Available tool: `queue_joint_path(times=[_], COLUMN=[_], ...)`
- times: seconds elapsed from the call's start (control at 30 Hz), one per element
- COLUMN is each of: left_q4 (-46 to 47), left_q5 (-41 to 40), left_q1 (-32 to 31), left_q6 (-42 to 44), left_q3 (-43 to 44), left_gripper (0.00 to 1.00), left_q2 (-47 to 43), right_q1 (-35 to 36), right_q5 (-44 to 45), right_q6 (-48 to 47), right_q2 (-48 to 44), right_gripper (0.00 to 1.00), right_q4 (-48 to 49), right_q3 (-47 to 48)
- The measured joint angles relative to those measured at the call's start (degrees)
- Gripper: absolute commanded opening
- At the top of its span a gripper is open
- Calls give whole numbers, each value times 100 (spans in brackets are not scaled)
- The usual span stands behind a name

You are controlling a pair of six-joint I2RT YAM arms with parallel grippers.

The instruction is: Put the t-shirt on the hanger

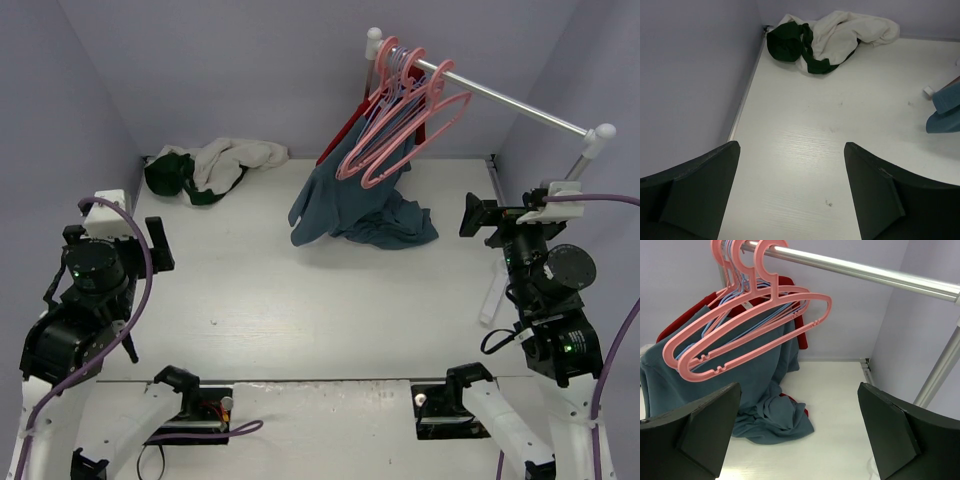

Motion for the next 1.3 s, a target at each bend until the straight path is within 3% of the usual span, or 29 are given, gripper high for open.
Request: queue_joint_path(times=[0.17,0.33,0.63,1.0,1.3], left_q4=[2,109,1202,1933,1924], left_q5=[-36,-278,-199,-557,-851], left_q1=[0,57,1244,1374,1490], left_q6=[-306,-874,-2062,-2562,-2784], left_q3=[-56,-50,126,3339,4676], left_gripper=[81,81,81,81,81], left_q2=[481,1576,4270,8108,9768], right_q1=[0,0,0,0,0], right_q5=[-24,-176,-271,-493,-681], right_q6=[95,197,458,776,1147], right_q2=[-3,-44,-67,-8,15], right_gripper=[100,100,100,100,100], right_q4=[7,8,-9,-2,-25], right_q3=[-152,-453,-864,-1026,-1168])
